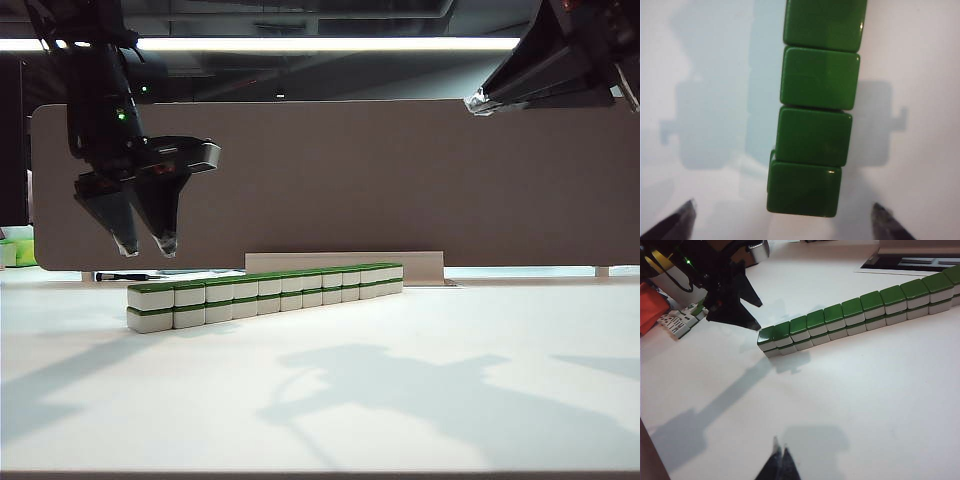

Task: Take a mahjong tile from the mahjong wall and then place it on the table close to you.

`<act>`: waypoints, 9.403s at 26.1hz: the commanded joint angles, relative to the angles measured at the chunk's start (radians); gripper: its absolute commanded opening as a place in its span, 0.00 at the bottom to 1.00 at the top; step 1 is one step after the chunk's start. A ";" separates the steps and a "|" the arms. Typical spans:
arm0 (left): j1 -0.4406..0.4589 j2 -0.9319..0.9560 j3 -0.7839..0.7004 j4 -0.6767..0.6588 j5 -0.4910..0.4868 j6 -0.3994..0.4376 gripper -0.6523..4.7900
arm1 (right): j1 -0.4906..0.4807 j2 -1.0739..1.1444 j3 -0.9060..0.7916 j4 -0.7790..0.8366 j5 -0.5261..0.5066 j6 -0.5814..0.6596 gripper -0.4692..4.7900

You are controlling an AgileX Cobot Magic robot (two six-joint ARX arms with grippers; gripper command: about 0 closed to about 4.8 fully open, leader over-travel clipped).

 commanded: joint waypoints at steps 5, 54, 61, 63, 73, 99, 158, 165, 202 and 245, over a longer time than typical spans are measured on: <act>-0.002 0.042 0.004 -0.034 0.002 0.024 0.98 | 0.000 -0.002 0.006 0.012 0.000 -0.003 0.09; -0.047 0.167 0.003 0.010 -0.058 0.024 0.77 | 0.000 -0.002 0.006 0.013 0.000 -0.003 0.09; -0.050 0.173 0.003 0.006 -0.064 0.024 0.65 | 0.000 -0.002 0.006 0.013 0.000 -0.003 0.09; -0.050 0.173 0.003 0.006 -0.066 0.024 0.65 | 0.000 -0.002 0.006 0.013 0.000 -0.003 0.09; -0.050 0.172 0.004 -0.028 -0.066 0.023 0.45 | 0.000 -0.002 0.006 0.014 0.000 -0.003 0.09; -0.150 0.028 0.005 -0.109 -0.092 -0.013 0.44 | -0.004 -0.002 0.006 0.025 0.018 -0.004 0.09; -0.632 0.196 0.004 0.032 0.040 0.129 0.46 | -0.369 -0.003 0.006 0.013 0.068 -0.007 0.09; -0.635 0.196 0.004 0.031 0.040 0.129 0.46 | -0.369 -0.003 0.006 0.013 0.067 -0.007 0.09; -0.655 0.171 0.006 0.032 -0.003 0.129 0.88 | -0.369 -0.003 0.006 0.014 0.049 -0.007 0.09; -0.353 0.046 0.006 0.003 -0.444 -0.167 0.96 | -0.369 -0.003 0.006 0.013 0.049 -0.007 0.09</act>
